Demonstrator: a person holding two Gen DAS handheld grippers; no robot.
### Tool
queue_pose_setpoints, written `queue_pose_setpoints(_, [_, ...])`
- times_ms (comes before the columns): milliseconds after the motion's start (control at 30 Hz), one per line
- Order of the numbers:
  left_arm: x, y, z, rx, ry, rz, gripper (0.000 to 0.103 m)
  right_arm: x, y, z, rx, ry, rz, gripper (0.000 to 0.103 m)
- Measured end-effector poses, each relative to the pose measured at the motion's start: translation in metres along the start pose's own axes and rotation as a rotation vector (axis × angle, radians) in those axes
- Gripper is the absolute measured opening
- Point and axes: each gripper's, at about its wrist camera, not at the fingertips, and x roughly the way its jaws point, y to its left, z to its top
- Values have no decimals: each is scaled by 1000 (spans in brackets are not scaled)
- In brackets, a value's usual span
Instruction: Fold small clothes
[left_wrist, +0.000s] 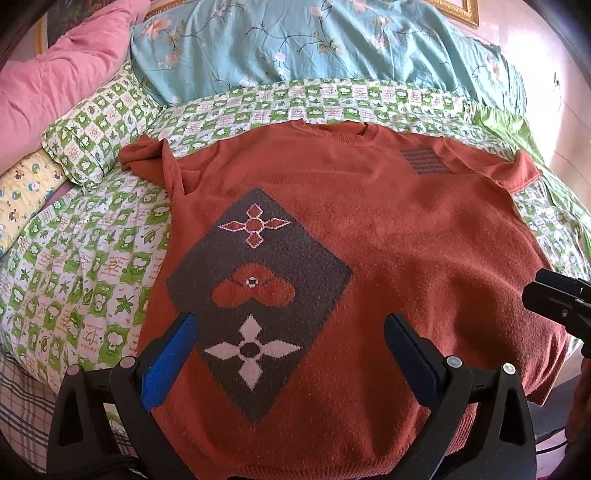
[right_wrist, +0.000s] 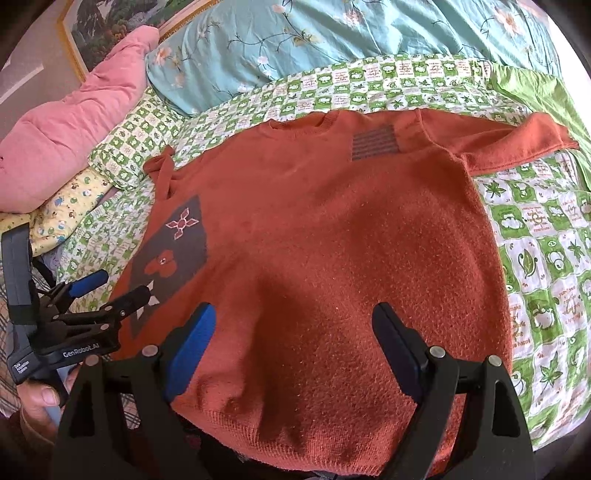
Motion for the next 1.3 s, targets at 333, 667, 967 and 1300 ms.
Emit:
queue_pose_setpoints(333, [4, -1, 3, 19, -3, 13, 101, 3, 2, 2, 3, 11, 14, 87])
queue_pose_setpoints(667, [10, -3, 8, 27, 19, 0, 101, 3, 1, 2, 8, 8, 15, 87])
queue_pose_setpoints(967, [23, -7, 13, 32, 38, -37, 101, 5, -13, 11, 33, 4, 2, 87])
queue_pose_setpoints(1300, [39, -9, 35, 28, 58, -61, 101, -1, -59, 30, 146, -23, -9, 83])
